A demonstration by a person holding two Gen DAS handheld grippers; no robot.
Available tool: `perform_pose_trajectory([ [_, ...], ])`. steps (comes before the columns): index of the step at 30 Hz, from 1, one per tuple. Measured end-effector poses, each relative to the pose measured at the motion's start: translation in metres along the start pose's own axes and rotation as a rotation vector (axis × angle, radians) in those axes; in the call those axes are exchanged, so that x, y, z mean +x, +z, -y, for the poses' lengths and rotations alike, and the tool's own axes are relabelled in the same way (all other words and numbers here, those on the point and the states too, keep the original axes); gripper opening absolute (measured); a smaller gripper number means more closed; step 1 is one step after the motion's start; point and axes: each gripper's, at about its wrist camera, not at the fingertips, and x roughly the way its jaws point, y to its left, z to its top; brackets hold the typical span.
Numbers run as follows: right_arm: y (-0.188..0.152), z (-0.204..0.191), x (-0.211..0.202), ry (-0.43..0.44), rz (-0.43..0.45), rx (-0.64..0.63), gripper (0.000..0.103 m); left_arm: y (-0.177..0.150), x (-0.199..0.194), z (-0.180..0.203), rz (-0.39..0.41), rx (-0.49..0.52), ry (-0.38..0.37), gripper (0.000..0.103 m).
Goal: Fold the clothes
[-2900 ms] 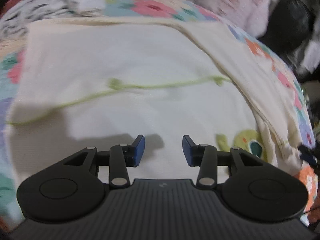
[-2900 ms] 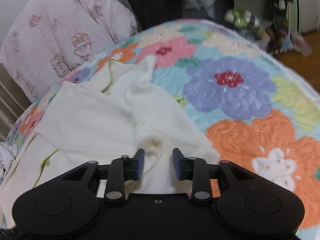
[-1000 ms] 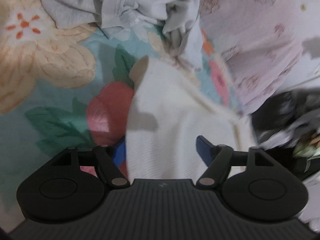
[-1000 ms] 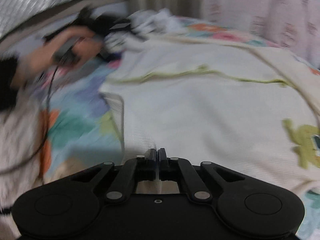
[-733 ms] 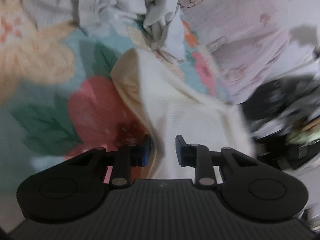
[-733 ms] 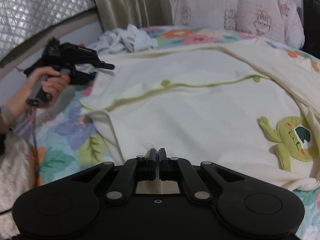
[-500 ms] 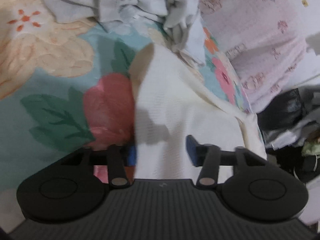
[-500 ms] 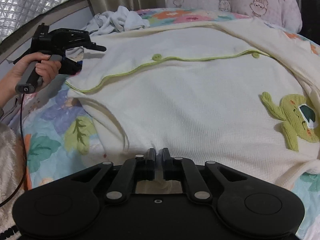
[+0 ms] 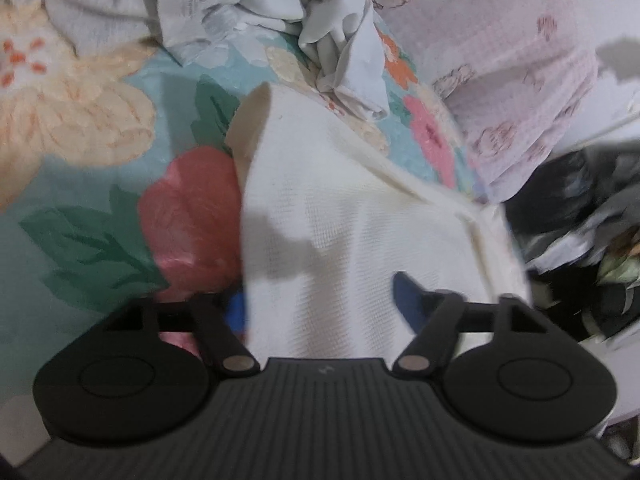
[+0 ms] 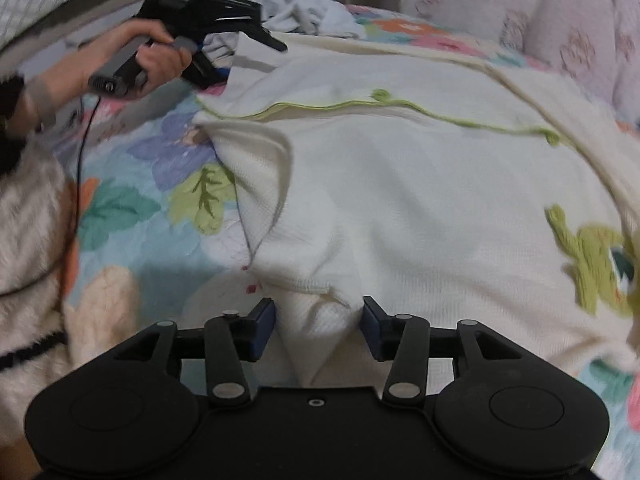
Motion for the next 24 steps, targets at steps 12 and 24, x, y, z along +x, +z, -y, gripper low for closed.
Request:
perform_pose_trajectory([
  [12, 0.032, 0.030, -0.029, -0.017, 0.227, 0.142, 0.013, 0.001, -0.005, 0.002, 0.018, 0.025, -0.010, 0.004],
  [24, 0.017, 0.032, 0.009, -0.043, 0.075, 0.156, 0.027, -0.005, -0.004, 0.020, 0.029, 0.213, 0.201, 0.009],
])
